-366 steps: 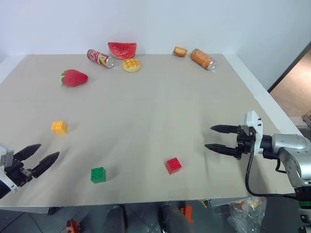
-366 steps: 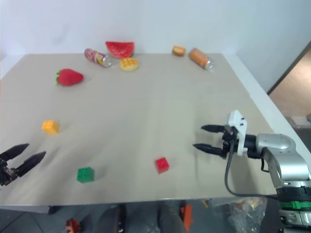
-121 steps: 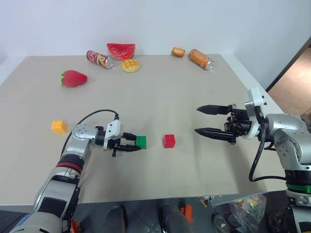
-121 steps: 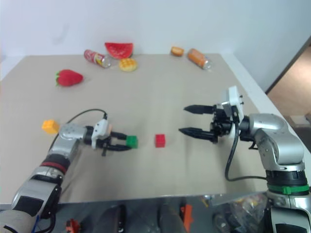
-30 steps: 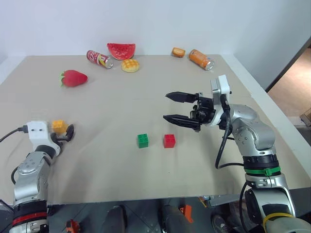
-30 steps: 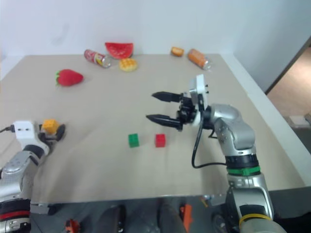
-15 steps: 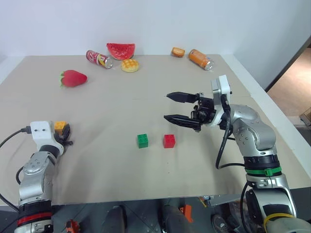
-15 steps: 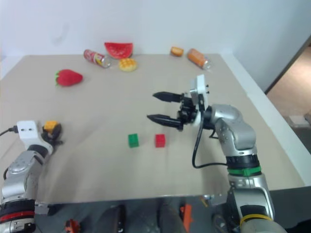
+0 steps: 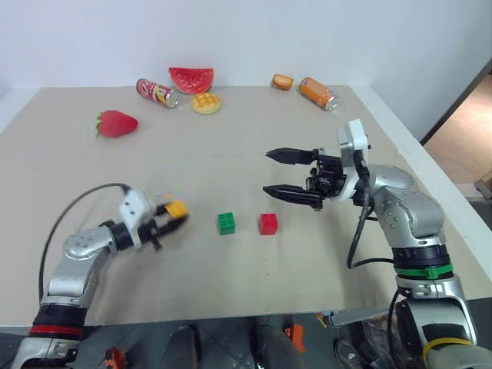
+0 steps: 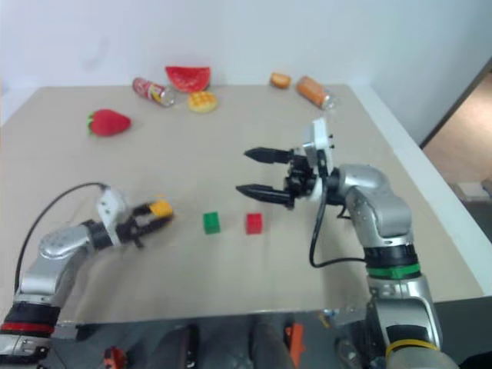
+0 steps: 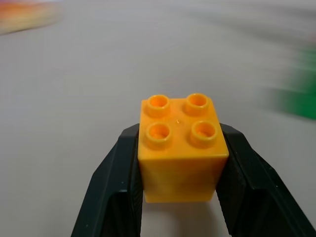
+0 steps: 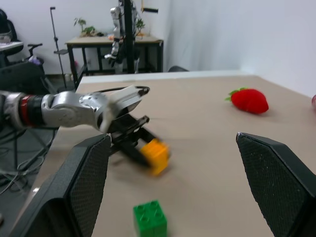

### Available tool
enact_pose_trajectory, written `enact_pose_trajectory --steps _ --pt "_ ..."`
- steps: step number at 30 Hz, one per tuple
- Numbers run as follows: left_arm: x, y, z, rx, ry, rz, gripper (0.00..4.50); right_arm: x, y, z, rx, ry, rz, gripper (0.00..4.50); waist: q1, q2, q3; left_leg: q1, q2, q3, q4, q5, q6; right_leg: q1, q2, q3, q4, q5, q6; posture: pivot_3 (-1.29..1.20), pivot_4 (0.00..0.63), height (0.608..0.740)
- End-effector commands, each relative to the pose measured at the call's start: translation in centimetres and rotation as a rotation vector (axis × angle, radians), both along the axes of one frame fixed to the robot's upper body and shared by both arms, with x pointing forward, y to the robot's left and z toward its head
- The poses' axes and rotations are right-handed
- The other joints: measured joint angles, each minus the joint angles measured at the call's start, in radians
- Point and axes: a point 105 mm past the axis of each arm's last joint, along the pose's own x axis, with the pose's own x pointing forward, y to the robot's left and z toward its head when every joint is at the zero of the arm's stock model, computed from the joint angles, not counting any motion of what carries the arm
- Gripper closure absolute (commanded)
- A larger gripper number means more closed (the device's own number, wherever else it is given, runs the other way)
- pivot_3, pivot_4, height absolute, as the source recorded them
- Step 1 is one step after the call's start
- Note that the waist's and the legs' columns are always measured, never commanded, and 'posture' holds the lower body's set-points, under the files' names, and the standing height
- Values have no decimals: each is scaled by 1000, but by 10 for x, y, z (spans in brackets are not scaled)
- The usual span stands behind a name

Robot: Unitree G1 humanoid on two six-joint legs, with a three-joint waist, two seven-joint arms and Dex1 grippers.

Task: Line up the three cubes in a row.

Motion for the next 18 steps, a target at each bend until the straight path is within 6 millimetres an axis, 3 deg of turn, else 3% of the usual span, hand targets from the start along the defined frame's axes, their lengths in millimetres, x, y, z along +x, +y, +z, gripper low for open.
enact_pose_trajectory --steps 1,9,14,18 --pt "-13 -2 0 35 66 -240 3118 -17 -7 2 -34 -25 32 284 1 0 0 0 0 0 -2 0 0 0 1 0 0 -1 -1 0 150 740" --pt "15 3 -6 137 64 -331 3118 -25 -38 -20 -151 27 -64 284 4 0 0 -1 -1 -3 -4 0 1 0 2 -1 0 -3 6 0 150 740" --pt "30 6 1 104 60 -315 3118 -24 -44 -22 -154 30 -111 284 3 0 0 0 0 -3 -1 1 3 1 2 -1 0 -1 3 0 150 740" --pt "31 3 0 88 58 -328 3118 -24 -44 -23 -150 30 -117 284 2 0 0 0 -1 -3 2 3 4 2 2 0 0 4 3 0 150 740"
